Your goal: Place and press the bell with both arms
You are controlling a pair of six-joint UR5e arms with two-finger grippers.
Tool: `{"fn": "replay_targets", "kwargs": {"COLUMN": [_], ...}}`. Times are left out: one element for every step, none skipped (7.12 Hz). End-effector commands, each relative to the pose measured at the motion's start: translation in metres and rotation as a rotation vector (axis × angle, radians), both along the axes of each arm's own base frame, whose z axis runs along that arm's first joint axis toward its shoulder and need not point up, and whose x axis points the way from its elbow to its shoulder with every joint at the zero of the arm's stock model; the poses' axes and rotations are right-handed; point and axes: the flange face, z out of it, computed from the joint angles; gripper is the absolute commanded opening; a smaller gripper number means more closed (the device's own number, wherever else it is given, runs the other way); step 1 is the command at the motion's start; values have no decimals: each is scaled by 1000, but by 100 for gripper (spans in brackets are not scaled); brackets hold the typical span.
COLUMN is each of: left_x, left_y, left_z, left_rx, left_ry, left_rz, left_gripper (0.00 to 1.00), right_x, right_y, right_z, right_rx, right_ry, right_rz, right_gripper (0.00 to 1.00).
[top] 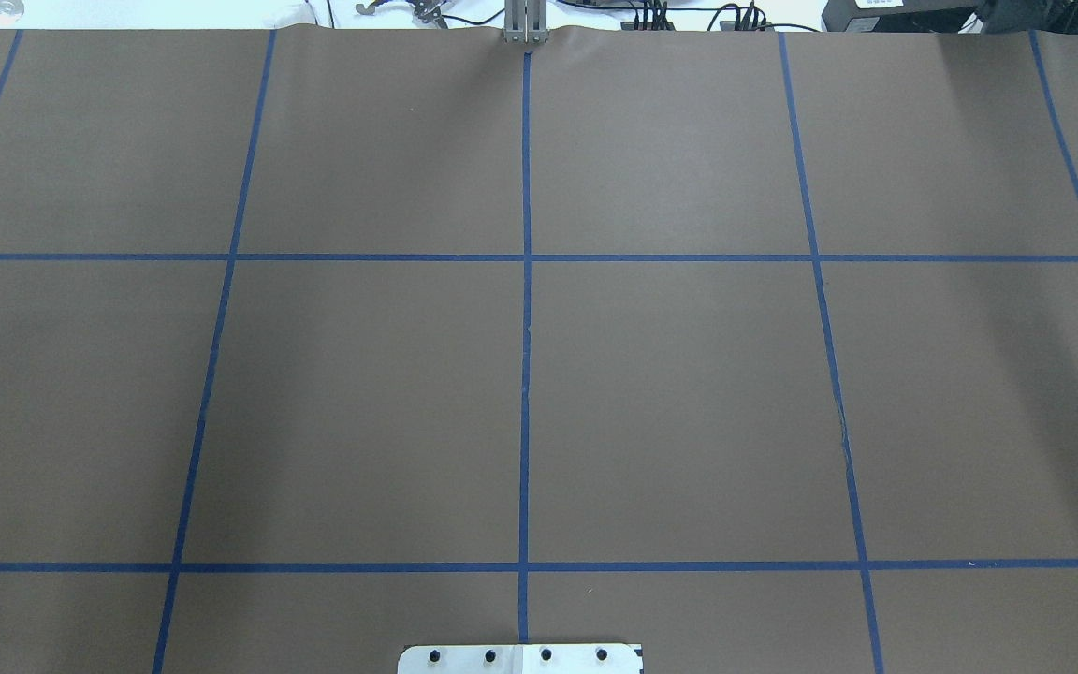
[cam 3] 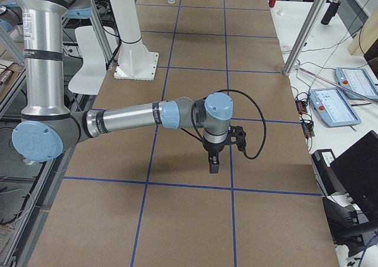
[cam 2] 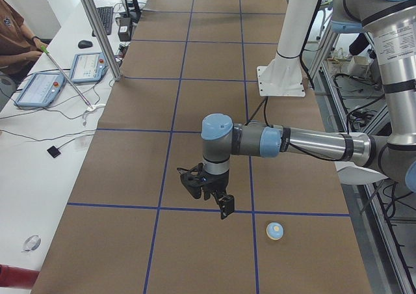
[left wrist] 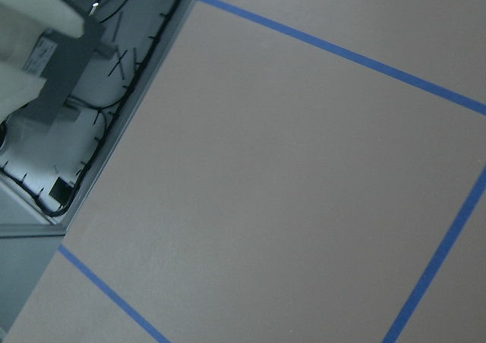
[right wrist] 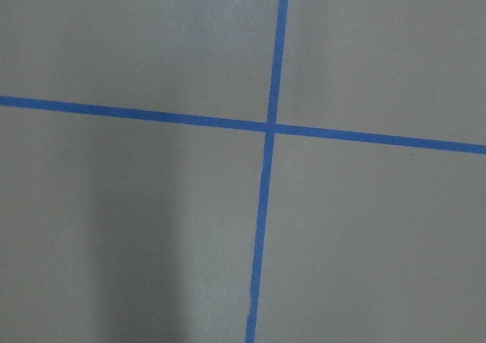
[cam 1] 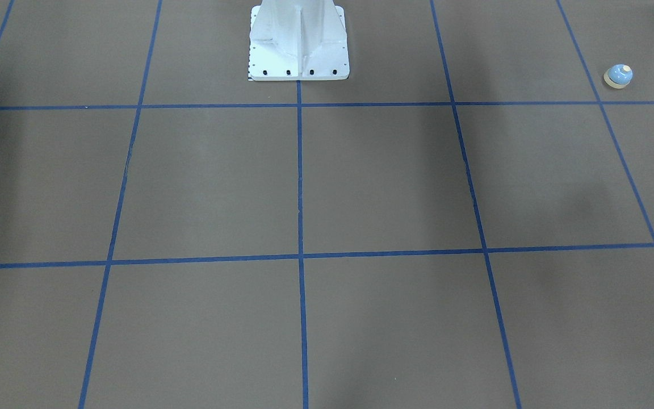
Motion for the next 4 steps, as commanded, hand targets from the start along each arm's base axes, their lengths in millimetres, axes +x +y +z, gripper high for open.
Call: {"fn": "replay_targets", "kwargs": {"left_x": [49, 68, 117, 147], "left_y": [11, 12, 18, 24], "left_z": [-10, -22, -24, -21], "left_rx": [-128, -158, -222, -250], "left_ry": [-57, -54, -84, -154], "left_rz": [-190, -266, -327, -400], "left_gripper": [100, 100, 100, 100], "right_x": [0, 0, 0, 0], "right_y": [4, 8, 12, 14], "right_z": [4, 4, 5, 7], "right_rx": [-11, -14, -17, -20], "right_ry": [2, -1, -1, -5], "right_rz": [0, 0, 0, 0], "right_gripper": [100, 100, 100, 100]}}
